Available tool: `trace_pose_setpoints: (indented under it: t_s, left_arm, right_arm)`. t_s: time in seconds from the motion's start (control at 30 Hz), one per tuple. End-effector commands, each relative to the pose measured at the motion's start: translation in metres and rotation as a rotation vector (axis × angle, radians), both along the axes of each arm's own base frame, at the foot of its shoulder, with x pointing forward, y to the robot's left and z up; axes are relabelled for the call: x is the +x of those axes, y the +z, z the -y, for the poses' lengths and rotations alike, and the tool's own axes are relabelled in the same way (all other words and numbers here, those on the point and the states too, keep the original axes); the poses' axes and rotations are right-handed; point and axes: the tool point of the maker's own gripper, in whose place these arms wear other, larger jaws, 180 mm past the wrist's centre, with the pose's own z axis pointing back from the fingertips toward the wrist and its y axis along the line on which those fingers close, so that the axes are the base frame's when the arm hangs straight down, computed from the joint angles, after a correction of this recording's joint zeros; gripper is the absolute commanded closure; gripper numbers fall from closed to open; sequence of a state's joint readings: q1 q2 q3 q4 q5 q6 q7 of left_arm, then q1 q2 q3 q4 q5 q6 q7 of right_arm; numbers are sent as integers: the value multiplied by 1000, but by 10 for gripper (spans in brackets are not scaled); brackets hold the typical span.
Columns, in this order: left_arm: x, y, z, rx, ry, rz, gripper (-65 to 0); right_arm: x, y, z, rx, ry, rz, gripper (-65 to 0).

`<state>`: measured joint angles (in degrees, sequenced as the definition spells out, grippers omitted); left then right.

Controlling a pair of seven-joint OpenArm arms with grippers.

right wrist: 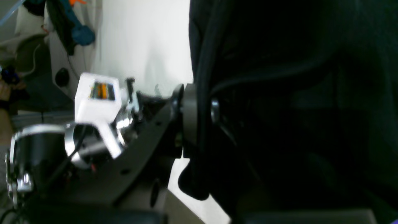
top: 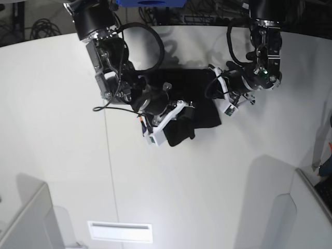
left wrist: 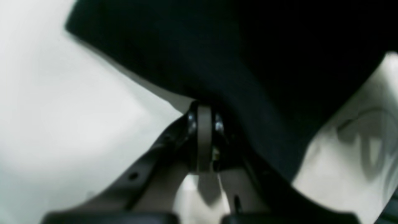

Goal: Fold the T-shirt properly
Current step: 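Flip the folded bundle over with the right gripper, exposing the sun print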

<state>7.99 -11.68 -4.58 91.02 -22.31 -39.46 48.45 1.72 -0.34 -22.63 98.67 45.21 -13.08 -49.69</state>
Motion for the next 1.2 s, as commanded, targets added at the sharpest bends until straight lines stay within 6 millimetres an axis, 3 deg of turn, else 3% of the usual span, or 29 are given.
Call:
trace_pose_setpoints:
  t_s: [0.0,0.13,0.4,0.5,0.67,0.8,1.0,1.17]
  left_arm:
    - [12,14,8,-40,-7,54,0]
    - [5,11,25,-46,-63,39,0]
    - [6,13,21,-42,-58,47,0]
    - [10,20,4,-19,-29,70,0]
    - [6,35,-4,11,-33,115,0]
    - [-10,34,-14,69,-52,78,0]
    - [-28,51,-47,146,1,105,0]
    - [-52,44,-69,200,0,54,0]
  right_arm:
    - [8,20,-6,41,1,52,0]
    - [11,33,-11,66,-1,78,0]
    - [14,35,-17,81,-14,88,0]
    - [13,31,-17,76,-15,80,0]
    - [11,25,-17,68,-11,62,0]
    - [6,23,-21,66,5,55,0]
    - [-3,13,-24,63,10,23,0]
    - [-4,5,-24,53,8,3,0]
